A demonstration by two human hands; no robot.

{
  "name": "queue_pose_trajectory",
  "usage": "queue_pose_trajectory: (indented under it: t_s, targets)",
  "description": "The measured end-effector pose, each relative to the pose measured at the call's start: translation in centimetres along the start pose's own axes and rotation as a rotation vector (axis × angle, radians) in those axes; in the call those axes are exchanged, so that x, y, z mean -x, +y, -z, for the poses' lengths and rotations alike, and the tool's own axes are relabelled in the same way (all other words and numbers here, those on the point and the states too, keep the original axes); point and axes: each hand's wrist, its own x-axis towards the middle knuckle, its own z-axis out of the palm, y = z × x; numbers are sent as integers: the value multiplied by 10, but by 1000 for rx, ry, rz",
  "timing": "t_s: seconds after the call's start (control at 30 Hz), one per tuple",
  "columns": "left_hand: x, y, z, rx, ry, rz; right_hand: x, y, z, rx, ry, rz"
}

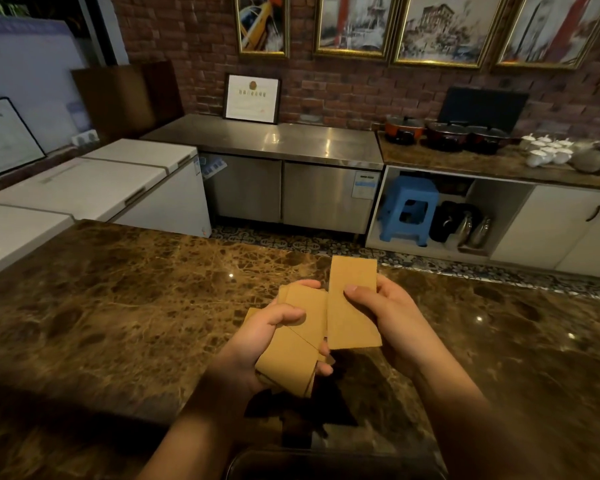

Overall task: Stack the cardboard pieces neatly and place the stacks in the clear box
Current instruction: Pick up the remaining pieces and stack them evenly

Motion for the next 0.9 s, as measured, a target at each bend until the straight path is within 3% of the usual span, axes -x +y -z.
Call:
queue_pose_trajectory:
  t_s: [0.23,0.37,0.43,0.63,0.9]
  targets:
    - [-5,2,9,62,86,-84,8,-4,1,-447,-60,-149]
    - [-5,1,8,157,108,-109,12,-3,0,-550,-119,-112]
    - [-6,1,7,177,118,-137,11,-2,-1,-493,-155,-93]
    - [-5,2,10,-58,250,-211,9,5,-13,-48,-97,-57]
    - [-8,0,9,5,276,-222,14,0,-31,89,-88,-32]
